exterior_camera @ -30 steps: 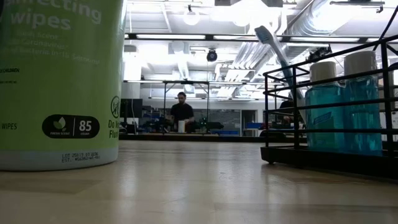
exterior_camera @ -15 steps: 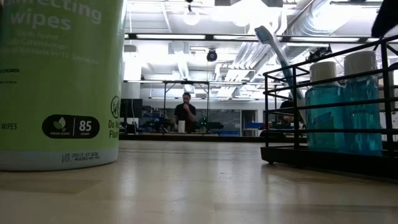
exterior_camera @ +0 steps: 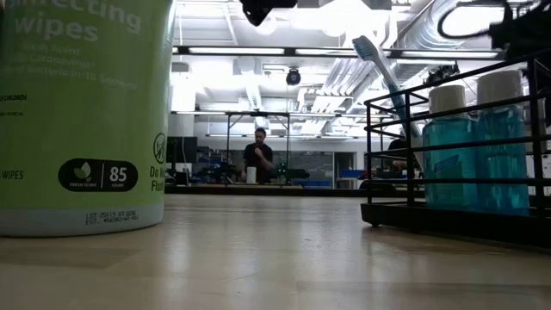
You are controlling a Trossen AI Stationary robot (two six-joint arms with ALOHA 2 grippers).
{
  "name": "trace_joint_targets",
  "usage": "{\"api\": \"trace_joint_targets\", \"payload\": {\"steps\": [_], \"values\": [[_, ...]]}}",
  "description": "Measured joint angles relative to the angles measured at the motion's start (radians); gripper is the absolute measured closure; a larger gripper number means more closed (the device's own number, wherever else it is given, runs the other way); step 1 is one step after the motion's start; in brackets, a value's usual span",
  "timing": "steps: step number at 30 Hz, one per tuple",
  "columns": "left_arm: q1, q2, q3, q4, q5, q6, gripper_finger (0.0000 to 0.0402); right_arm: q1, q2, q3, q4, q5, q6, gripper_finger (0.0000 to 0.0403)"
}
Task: Pick & Place toothbrushing station
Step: Put the right blue toothbrush into the black mesh organizer
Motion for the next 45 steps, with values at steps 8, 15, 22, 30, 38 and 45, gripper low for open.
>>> {"api": "trace_joint_targets", "payload": {"steps": [8,15,22,30,38,45], "values": [[0.055,0.0,0.0,0.004,0.002,0.036,0.0333,-0.005,-0.132,-0.122,0.079,0.05,0.202,0.0321],[0.083,0.0,0.0,0.005,0.061,0.036,0.0333,-0.065,-0.164,-0.123,0.119,0.068,0.297,0.0321],[0.075,0.0,0.0,0.002,0.088,0.024,0.0333,-0.135,-0.152,-0.123,0.395,0.096,0.045,0.0321],[0.05,0.0,0.0,-0.005,0.09,0.035,0.0333,-0.358,-0.163,-0.04,0.394,-0.001,-0.282,0.0321],[0.041,0.0,0.0,-0.006,0.09,0.008,0.0333,-0.779,-0.167,-0.015,0.262,-0.173,-0.525,0.0321],[0.042,0.0,0.0,-0.009,0.09,0.033,0.0333,-1.004,-0.167,-0.015,0.321,-0.259,-0.642,0.0321]]}}
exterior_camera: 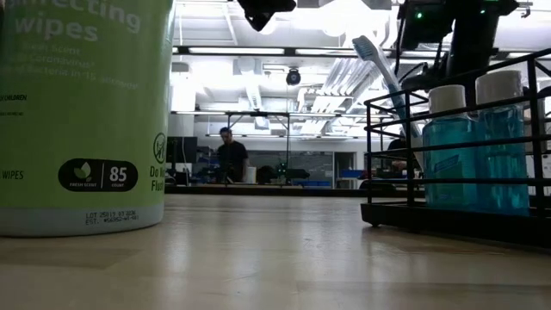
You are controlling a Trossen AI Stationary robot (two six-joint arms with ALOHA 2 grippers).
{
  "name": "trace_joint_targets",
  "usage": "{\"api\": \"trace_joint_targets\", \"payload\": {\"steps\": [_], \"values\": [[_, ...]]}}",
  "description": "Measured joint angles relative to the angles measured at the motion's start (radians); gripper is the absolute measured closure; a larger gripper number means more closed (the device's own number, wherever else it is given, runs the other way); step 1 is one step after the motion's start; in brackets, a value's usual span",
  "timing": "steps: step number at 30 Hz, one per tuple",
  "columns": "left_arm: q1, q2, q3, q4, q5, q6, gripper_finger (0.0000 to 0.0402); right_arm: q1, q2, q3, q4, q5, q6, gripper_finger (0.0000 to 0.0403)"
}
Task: Pick & Place toothbrushing station
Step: Put the right blue toothbrush into the black mesh organizer
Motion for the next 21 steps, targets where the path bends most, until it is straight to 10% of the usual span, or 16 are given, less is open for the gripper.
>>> {"api": "trace_joint_targets", "payload": {"steps": [11,21], "values": [[0.001,0.0,0.0,-0.042,-0.001,0.01,0.0333,-0.099,0.054,-0.002,0.016,-0.09,-0.227,0.0321],[0.0,0.001,0.0,-0.041,0.0,-0.022,0.0333,-0.216,0.227,-0.002,0.023,-0.083,-0.123,0.0321]]}}
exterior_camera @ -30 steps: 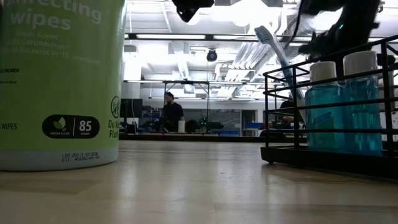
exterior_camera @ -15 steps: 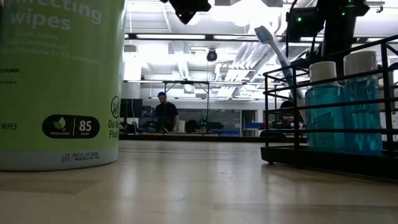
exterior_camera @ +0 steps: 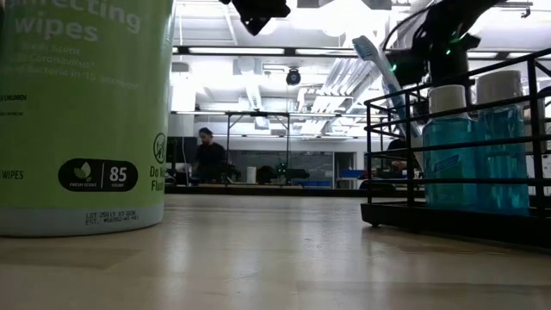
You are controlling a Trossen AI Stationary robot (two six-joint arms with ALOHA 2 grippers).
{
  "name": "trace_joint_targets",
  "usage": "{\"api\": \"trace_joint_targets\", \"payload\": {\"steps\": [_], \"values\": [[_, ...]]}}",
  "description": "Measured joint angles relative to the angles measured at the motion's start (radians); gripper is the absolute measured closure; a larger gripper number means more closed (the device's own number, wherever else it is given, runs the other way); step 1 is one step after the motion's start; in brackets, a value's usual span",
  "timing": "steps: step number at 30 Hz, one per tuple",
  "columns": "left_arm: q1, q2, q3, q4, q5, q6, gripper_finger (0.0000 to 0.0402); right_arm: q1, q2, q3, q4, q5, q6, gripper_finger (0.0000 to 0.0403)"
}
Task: Pick & Place toothbrushing station
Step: Put the right blue toothbrush into the black mesh organizer
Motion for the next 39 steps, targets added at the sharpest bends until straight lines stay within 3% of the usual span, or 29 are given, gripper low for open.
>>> {"api": "trace_joint_targets", "payload": {"steps": [7,16,20,33,39], "values": [[0.0,0.0,0.0,0.0,0.0,-0.013,0.0333,-0.057,0.121,0.0,-0.036,0.001,-0.089,0.0305],[0.0,0.0,0.0,-0.007,0.0,-0.013,0.0333,-0.14,0.174,0.0,-0.08,-0.009,-0.113,0.0208],[0.0,0.0,0.0,-0.028,0.0,-0.011,0.0333,-0.175,0.174,0.0,-0.088,-0.022,-0.094,0.0182],[0.0,0.0,0.0,-0.046,0.0,0.006,0.0333,-0.255,0.174,-0.003,-0.064,-0.033,-0.092,0.0192],[0.0,0.0,0.0,-0.046,0.0,0.006,0.0333,-0.294,0.174,-0.075,-0.061,-0.044,-0.068,0.0191]]}}
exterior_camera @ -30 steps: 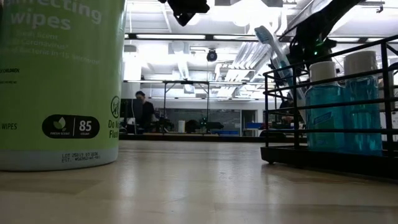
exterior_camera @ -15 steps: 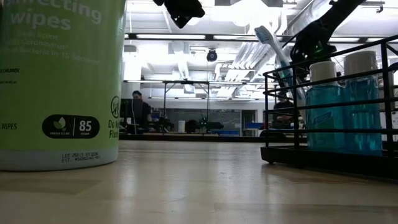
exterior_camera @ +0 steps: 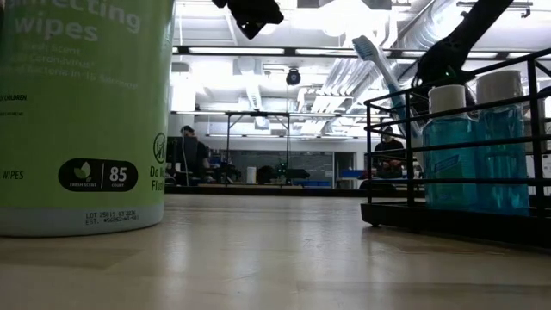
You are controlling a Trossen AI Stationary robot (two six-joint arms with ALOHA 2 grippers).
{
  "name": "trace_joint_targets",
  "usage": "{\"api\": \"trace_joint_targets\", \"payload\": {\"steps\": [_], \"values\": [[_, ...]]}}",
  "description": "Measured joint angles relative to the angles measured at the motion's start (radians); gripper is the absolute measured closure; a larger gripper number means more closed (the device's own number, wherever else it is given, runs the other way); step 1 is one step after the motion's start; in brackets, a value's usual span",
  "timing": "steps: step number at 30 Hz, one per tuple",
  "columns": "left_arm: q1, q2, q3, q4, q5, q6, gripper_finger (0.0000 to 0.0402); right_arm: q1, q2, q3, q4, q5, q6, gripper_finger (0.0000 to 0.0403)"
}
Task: Pick & Place toothbrushing station
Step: Put the right blue toothbrush into the black mesh organizer
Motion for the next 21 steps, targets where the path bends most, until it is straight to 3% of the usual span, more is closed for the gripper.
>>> {"api": "trace_joint_targets", "payload": {"steps": [6,13,21], "values": [[0.0,0.0,0.0,0.0,0.0,0.0,0.0333,-0.013,-0.001,-0.081,0.103,-0.013,-0.027,0.0199],[0.0,0.0,0.0,0.0,0.0,0.0,0.0333,-0.016,-0.005,-0.112,0.196,-0.066,-0.058,0.0236],[0.0,0.0,0.0,0.001,0.0,0.0,0.0333,-0.022,-0.003,-0.113,0.198,-0.08,-0.096,0.0355]]}}
